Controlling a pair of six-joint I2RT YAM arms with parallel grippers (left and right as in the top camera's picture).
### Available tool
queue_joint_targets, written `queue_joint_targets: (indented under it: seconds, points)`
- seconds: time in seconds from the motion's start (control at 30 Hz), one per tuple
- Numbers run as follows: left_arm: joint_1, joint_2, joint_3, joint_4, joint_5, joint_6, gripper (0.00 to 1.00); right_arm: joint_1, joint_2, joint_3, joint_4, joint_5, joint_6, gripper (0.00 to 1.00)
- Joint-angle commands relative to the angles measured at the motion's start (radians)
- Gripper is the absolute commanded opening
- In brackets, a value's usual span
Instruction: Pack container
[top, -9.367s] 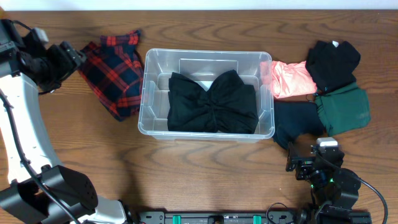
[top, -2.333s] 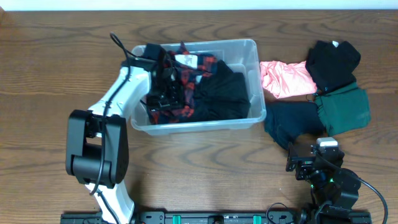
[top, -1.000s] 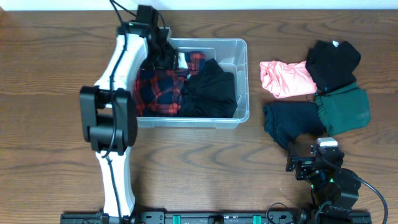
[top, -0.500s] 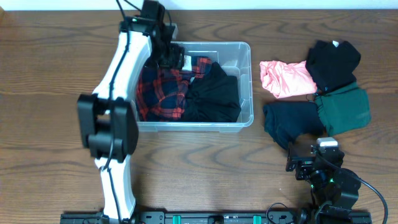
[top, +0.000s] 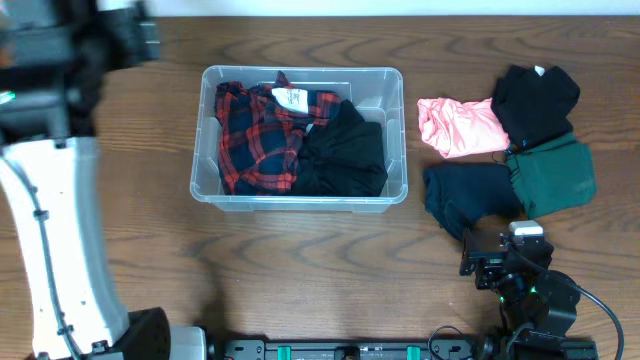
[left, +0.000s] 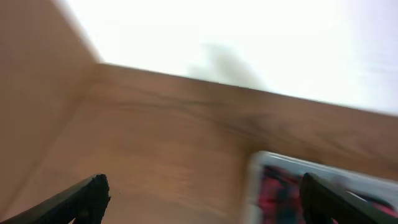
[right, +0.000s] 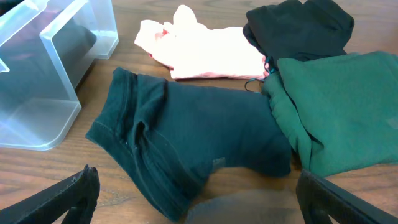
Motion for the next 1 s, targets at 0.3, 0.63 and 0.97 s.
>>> queue_joint_targets:
  seconds: [0.3,0.63,0.97]
  points:
    - [0.249,0.049,-0.034,-0.006,-0.043,0.006,0.98,0.002,-0.004,-0.002,-0.002,-0.006,-0.003,0.99]
    - [0.256,0.052,-0.034,-0.006,-0.043,0.006,0.98,0.002,-0.004,-0.002,-0.002,-0.006,-0.003,0.99]
    - [0.256,0.052,-0.034,-0.006,-0.043,0.006,0.98,0.002,-0.004,-0.003,0.291,-0.289,0.383,0.99]
